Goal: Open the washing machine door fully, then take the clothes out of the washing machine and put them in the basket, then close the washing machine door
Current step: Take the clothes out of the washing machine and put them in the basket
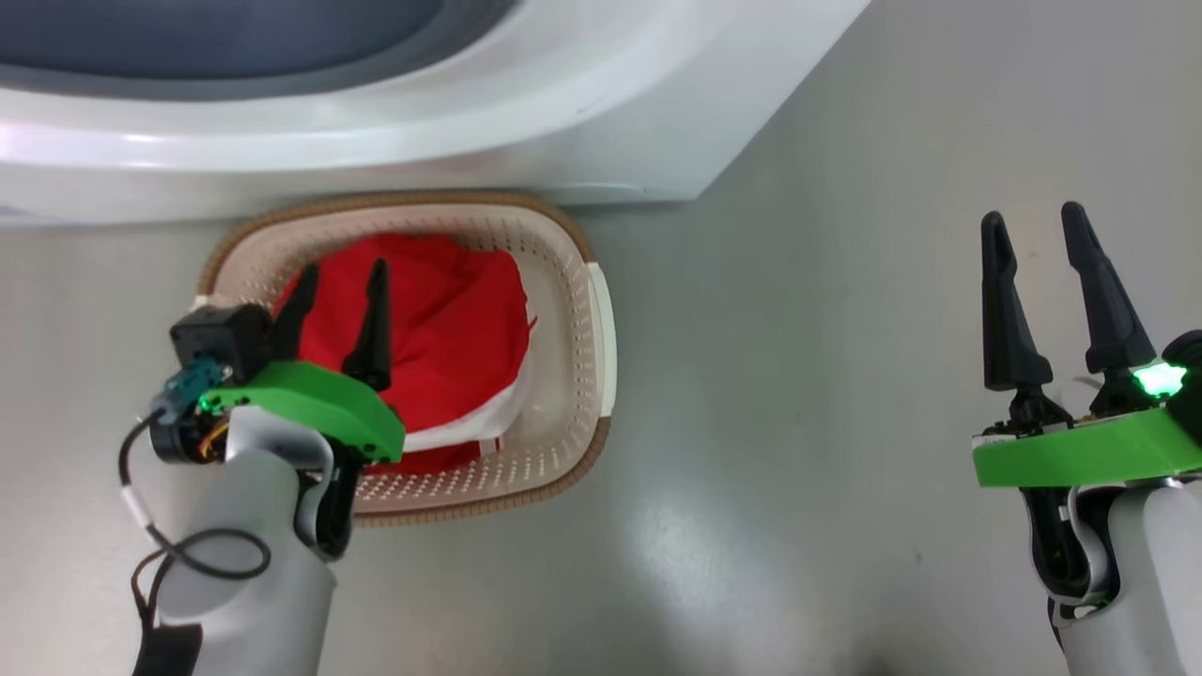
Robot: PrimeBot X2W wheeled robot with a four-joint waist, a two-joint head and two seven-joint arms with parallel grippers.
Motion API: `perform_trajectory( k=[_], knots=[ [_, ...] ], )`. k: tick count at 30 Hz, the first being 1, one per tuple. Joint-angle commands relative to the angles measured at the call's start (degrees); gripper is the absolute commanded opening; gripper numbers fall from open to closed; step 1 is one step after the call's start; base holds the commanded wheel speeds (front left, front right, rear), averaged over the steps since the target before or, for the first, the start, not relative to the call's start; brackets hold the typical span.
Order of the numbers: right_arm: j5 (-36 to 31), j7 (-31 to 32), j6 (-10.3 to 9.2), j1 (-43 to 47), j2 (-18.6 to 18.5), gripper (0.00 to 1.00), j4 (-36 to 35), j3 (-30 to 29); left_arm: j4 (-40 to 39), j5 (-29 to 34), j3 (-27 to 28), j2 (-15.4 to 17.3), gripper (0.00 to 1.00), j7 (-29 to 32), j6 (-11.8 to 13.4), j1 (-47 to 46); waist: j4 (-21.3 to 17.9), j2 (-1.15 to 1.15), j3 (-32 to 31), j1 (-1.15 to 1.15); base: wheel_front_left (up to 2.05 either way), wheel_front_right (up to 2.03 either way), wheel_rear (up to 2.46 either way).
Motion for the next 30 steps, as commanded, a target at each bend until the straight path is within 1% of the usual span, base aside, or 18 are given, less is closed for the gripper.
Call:
perform_trajectory(
  k=[1,12,23,30],
  knots=[
    [-0.38,-0.35,0.37,2.04,-0.49,1.00,-0.97,1.20,-1.81,0.74,1.77,1.70,1.00,-0.27,-0.32,2.57,0.65,0.00,-2.88,0.00,0.00,0.00,0.00],
    [-0.13,-0.35,0.37,5.46,-0.74,1.00,0.77,1.41,-13.89,4.81,6.67,1.60,1.00,-0.27,-0.32,11.68,1.18,0.00,-11.54,0.00,0.00,0.00,0.00],
    [0.24,-0.35,0.37,9.43,-0.48,1.00,1.62,1.27,-25.77,7.67,9.08,1.49,1.00,-0.27,-0.32,20.53,0.99,0.00,-18.44,0.00,0.00,0.00,0.00],
    [0.21,-0.35,0.37,11.70,-0.68,1.00,1.90,1.27,-30.89,8.15,9.63,1.47,1.00,-0.27,-0.32,25.00,0.83,0.00,-22.23,0.00,0.00,0.00,0.00]
  ],
)
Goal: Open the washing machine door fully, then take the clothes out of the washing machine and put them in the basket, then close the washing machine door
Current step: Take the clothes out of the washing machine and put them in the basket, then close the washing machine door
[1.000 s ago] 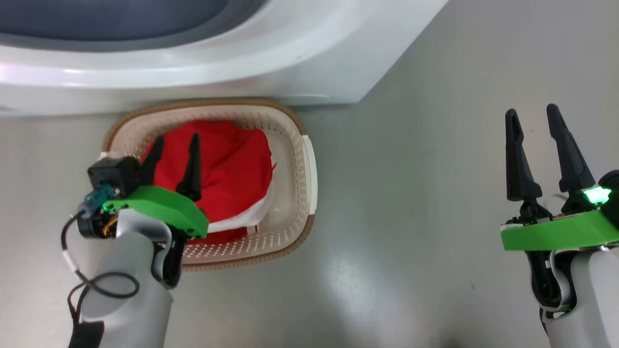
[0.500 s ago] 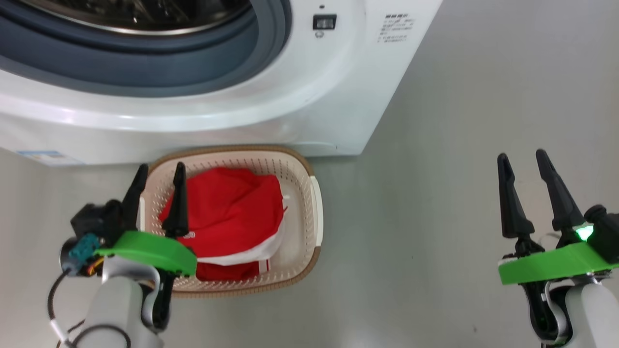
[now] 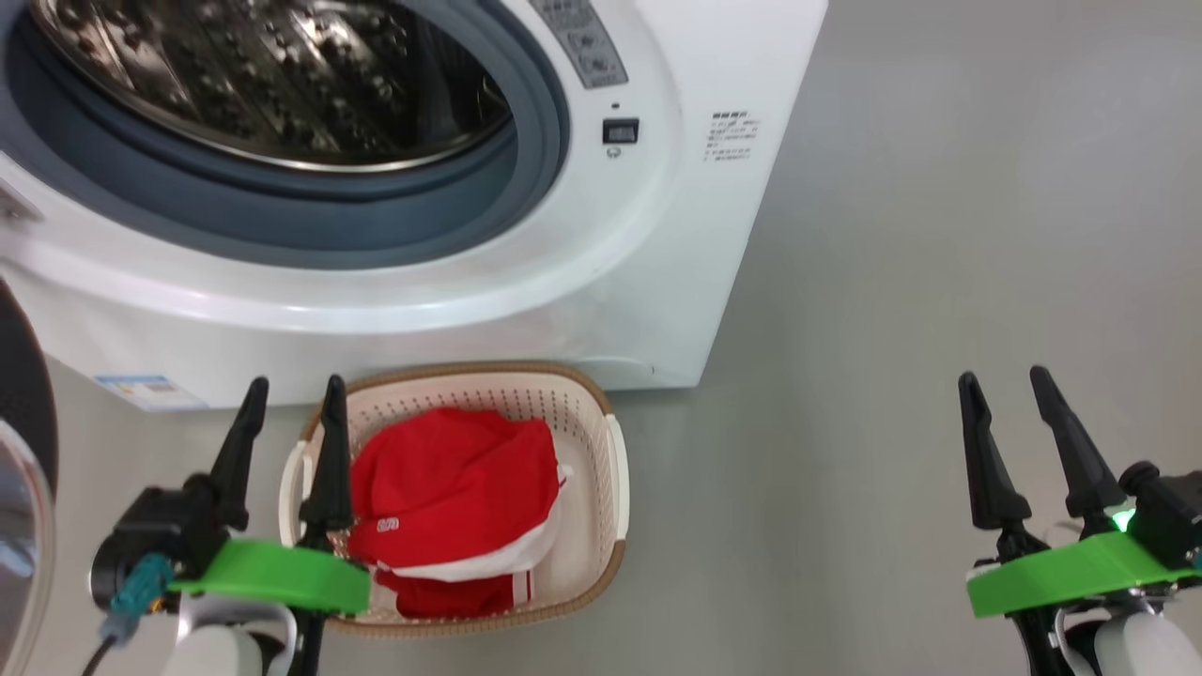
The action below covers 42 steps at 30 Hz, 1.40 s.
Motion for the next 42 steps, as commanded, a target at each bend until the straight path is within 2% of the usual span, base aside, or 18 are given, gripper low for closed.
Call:
perform_trajectory(
  k=[1,21,42],
  knots=[
    [0.15,-0.36,0.37,0.78,-0.67,1.00,-1.11,1.22,-2.39,0.56,2.05,1.39,1.00,-0.28,-0.31,1.51,-0.14,0.00,-2.68,0.00,0.00,0.00,0.00],
    [0.13,-0.36,0.37,8.87,-0.46,1.00,-1.76,-0.06,-14.03,0.49,4.90,1.38,1.00,-0.28,-0.30,18.53,-0.01,0.00,-10.32,0.00,0.00,0.00,0.00],
    [-0.07,-0.36,0.37,9.72,-0.53,1.00,-2.26,-1.21,-15.80,0.05,4.28,1.38,1.00,-0.28,0.51,19.90,0.08,0.00,-10.63,0.00,0.00,0.00,0.00]
  ],
)
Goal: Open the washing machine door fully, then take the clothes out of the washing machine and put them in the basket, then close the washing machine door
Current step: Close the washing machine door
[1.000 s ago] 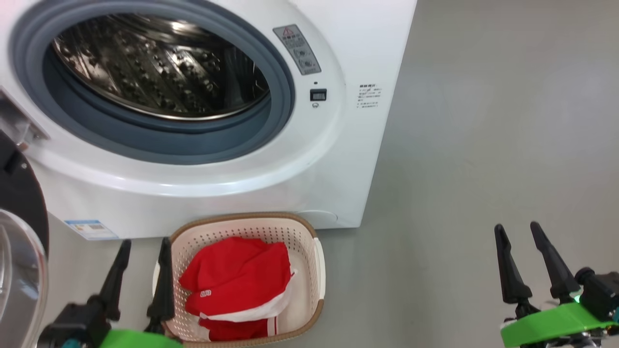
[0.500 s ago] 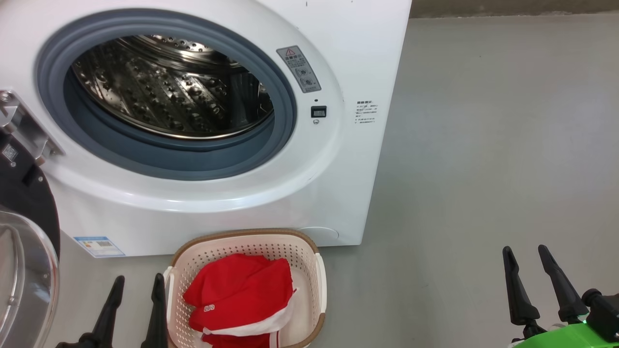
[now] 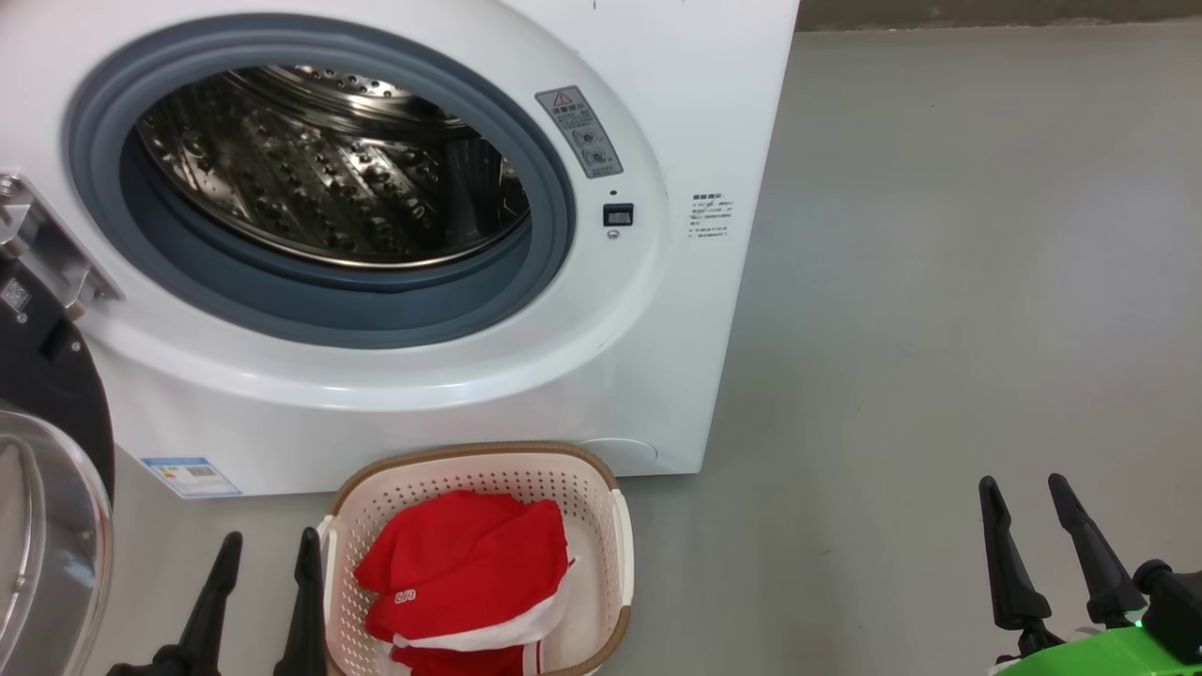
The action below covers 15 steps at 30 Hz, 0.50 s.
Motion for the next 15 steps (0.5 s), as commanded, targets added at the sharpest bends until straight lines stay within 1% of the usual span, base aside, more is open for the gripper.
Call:
perform_trajectory(
  k=[1,4,7,15],
  knots=[
    [-0.09,-0.36,0.37,-0.77,-0.85,1.00,-1.56,0.91,-1.67,0.21,1.67,0.83,1.00,-0.28,0.46,-0.77,-0.01,0.00,0.00,0.00,0.00,0.00,0.00],
    [-0.13,-0.36,0.37,-0.82,-0.85,1.00,-1.57,0.93,-1.61,0.57,1.71,0.83,1.00,-0.28,0.91,-0.78,-0.07,0.00,-0.01,0.00,-0.40,0.40,0.00],
    [-0.11,-0.36,0.37,-0.85,-0.83,1.00,-1.56,0.78,-1.66,0.67,1.67,0.83,1.00,-0.28,0.90,-0.86,-0.06,0.00,0.09,0.00,-0.81,0.81,0.00],
    [-0.10,-0.36,0.37,-1.03,-0.76,1.00,-1.49,0.85,-2.12,0.50,1.81,0.83,1.00,-0.28,0.73,-0.87,0.01,0.00,0.17,0.00,-1.37,1.37,0.00]
  ],
)
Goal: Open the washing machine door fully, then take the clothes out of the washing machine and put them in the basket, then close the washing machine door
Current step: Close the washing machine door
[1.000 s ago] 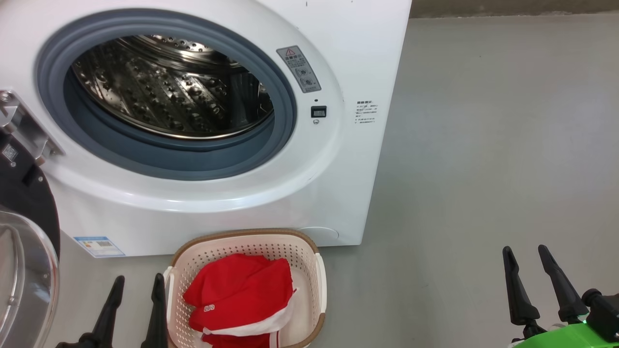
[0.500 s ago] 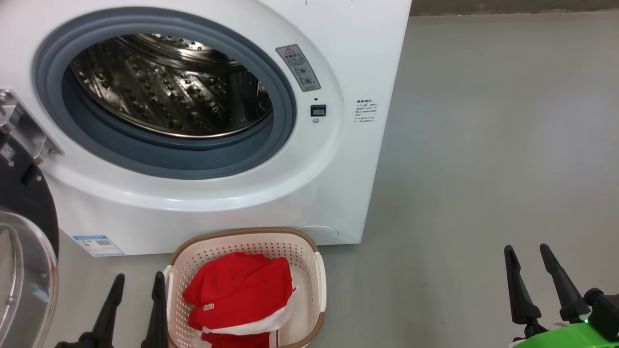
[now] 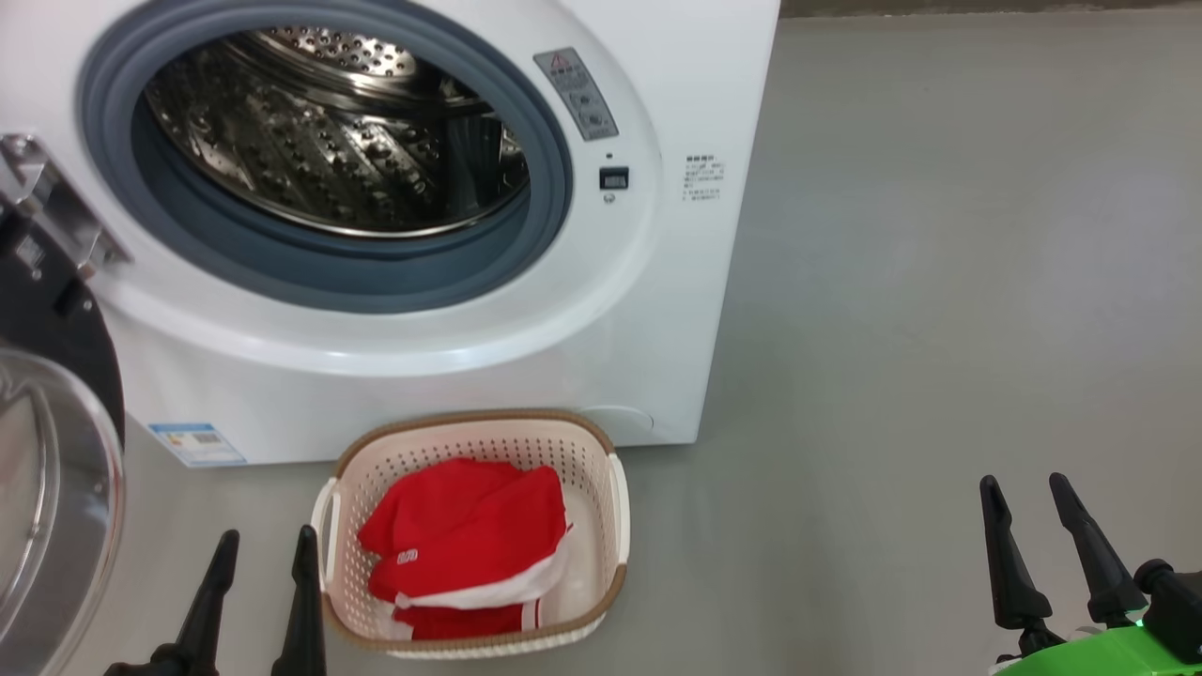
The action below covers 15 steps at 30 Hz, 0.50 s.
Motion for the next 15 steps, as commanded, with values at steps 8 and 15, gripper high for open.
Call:
perform_trajectory(
  k=[8,15],
  knots=[
    [-0.06,-0.36,0.37,-1.13,-0.79,1.00,-1.42,0.97,-1.34,-0.24,1.71,0.82,1.00,-0.28,0.12,-0.76,-0.10,0.00,0.07,0.00,-0.92,0.92,0.00],
    [-0.09,-0.36,0.37,-1.15,-0.66,1.00,-1.44,0.90,-1.33,-0.32,1.56,0.82,1.00,-0.28,0.05,-1.00,-0.03,0.00,0.11,0.00,-0.07,0.07,0.00]
  ],
)
